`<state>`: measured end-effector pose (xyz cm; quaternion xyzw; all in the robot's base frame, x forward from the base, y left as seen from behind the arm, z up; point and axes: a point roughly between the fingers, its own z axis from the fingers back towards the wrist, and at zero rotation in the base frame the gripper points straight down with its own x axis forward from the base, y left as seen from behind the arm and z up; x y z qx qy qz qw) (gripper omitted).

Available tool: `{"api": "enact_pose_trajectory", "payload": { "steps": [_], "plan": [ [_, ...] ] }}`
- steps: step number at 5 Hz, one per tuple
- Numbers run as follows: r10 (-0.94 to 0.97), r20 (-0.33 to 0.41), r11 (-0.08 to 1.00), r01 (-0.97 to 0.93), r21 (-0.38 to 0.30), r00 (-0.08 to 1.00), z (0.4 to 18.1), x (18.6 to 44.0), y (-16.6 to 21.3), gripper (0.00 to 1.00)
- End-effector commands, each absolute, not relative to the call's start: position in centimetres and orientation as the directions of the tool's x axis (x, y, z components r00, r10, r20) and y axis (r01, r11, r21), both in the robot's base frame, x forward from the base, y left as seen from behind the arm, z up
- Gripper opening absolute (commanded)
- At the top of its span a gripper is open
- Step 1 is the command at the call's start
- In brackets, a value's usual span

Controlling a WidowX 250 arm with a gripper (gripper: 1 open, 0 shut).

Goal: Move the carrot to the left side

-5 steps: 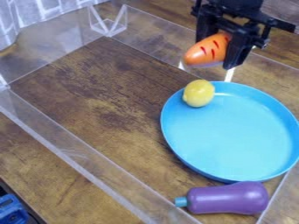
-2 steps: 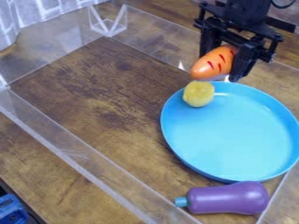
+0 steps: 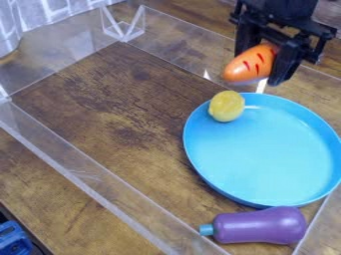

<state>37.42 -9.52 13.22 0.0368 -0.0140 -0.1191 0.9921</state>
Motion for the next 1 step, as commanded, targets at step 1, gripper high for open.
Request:
{"api": "enact_pose_trajectory", "payload": {
  "steps": [1],
  "plan": [
    [-0.234, 0.142, 0.971, 0.224, 0.086, 0.962, 17.63, 38.5, -7.82, 0.0]
  ]
}}
